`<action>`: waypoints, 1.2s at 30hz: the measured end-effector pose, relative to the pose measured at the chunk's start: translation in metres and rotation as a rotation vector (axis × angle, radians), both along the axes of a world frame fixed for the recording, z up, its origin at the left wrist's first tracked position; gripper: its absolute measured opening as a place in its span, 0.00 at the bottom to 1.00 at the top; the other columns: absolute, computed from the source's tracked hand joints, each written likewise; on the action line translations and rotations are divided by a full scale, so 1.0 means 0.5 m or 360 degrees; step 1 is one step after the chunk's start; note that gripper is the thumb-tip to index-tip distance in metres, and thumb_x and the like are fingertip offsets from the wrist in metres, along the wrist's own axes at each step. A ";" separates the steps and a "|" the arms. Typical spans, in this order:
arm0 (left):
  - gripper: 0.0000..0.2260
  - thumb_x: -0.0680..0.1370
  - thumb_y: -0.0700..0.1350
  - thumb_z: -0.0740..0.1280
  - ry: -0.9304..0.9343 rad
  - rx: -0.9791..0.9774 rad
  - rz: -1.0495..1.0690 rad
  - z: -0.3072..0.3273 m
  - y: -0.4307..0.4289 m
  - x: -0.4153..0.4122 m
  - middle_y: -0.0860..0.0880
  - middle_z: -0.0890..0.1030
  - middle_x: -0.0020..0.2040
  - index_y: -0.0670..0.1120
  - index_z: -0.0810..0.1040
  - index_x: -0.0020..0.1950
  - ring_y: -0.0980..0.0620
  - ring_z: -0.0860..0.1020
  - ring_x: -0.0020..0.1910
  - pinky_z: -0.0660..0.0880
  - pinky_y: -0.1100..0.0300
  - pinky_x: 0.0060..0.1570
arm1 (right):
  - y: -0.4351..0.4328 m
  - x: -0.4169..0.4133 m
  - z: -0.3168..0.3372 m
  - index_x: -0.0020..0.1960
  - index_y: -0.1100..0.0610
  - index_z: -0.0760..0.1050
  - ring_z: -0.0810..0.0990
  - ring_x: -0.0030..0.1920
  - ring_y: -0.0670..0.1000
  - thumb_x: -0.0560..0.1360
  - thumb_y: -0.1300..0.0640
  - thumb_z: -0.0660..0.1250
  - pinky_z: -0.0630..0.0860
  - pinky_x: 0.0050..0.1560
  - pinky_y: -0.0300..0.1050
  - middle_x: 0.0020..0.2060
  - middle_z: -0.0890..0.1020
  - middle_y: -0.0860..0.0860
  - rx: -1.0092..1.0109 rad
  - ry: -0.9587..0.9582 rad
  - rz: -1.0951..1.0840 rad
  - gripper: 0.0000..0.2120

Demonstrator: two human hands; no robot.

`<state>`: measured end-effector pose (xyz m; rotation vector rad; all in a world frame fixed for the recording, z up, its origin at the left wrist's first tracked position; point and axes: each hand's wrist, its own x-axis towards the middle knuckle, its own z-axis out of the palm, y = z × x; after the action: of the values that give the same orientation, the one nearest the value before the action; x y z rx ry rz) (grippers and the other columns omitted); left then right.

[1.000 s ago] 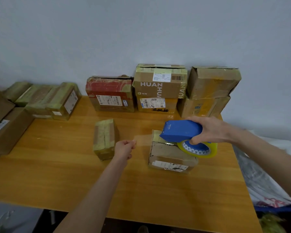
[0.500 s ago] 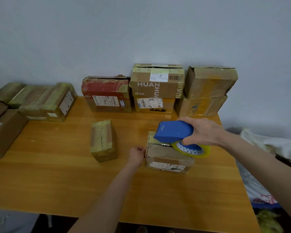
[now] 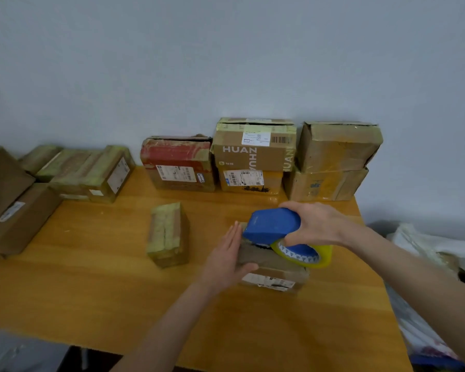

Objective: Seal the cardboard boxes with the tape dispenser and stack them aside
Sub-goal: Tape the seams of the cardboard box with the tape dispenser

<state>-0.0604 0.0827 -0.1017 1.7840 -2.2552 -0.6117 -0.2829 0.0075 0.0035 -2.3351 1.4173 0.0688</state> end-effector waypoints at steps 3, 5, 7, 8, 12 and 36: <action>0.42 0.76 0.66 0.59 -0.0326 -0.0080 -0.0029 -0.006 0.006 0.003 0.51 0.38 0.79 0.48 0.41 0.79 0.53 0.41 0.78 0.48 0.53 0.76 | -0.006 -0.014 -0.002 0.71 0.42 0.62 0.77 0.49 0.49 0.65 0.34 0.71 0.76 0.45 0.43 0.54 0.75 0.44 0.0068 -0.0120 0.0040 0.38; 0.39 0.77 0.66 0.56 -0.0519 -0.0190 -0.0047 -0.011 0.009 -0.002 0.50 0.41 0.79 0.48 0.44 0.79 0.52 0.41 0.78 0.44 0.54 0.77 | -0.007 -0.019 -0.007 0.71 0.43 0.63 0.76 0.50 0.48 0.65 0.33 0.71 0.73 0.43 0.41 0.53 0.74 0.43 0.0080 -0.0183 0.0080 0.39; 0.37 0.78 0.65 0.55 -0.0545 -0.0255 -0.0061 -0.015 0.009 -0.009 0.50 0.47 0.79 0.48 0.47 0.79 0.52 0.40 0.77 0.42 0.54 0.76 | -0.009 -0.022 -0.014 0.71 0.43 0.63 0.75 0.49 0.48 0.65 0.31 0.71 0.73 0.44 0.41 0.52 0.73 0.43 0.0083 -0.0240 0.0080 0.39; 0.36 0.78 0.64 0.56 -0.0538 -0.0271 -0.0072 -0.017 0.010 -0.013 0.49 0.49 0.79 0.48 0.48 0.79 0.53 0.39 0.76 0.41 0.55 0.76 | -0.010 -0.023 -0.016 0.71 0.44 0.63 0.75 0.49 0.48 0.65 0.31 0.70 0.73 0.44 0.41 0.52 0.73 0.43 0.0078 -0.0245 0.0085 0.40; 0.34 0.78 0.61 0.59 -0.0482 -0.0301 -0.0058 -0.018 0.012 -0.014 0.48 0.56 0.78 0.47 0.53 0.78 0.54 0.42 0.74 0.42 0.57 0.73 | -0.014 -0.015 -0.018 0.70 0.42 0.63 0.74 0.47 0.47 0.63 0.27 0.67 0.71 0.40 0.41 0.50 0.72 0.41 0.0015 -0.0161 0.0130 0.41; 0.34 0.82 0.60 0.51 -0.0810 -0.0278 -0.0210 -0.018 0.009 -0.053 0.46 0.36 0.77 0.44 0.37 0.78 0.51 0.36 0.76 0.33 0.57 0.73 | 0.004 -0.071 0.015 0.69 0.42 0.64 0.78 0.50 0.50 0.67 0.39 0.70 0.78 0.47 0.44 0.54 0.77 0.45 0.0076 -0.0018 0.0074 0.33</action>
<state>-0.0870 0.0871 -0.1109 1.8726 -2.6615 0.0388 -0.3186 0.0093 0.0109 -2.3258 1.3417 0.1010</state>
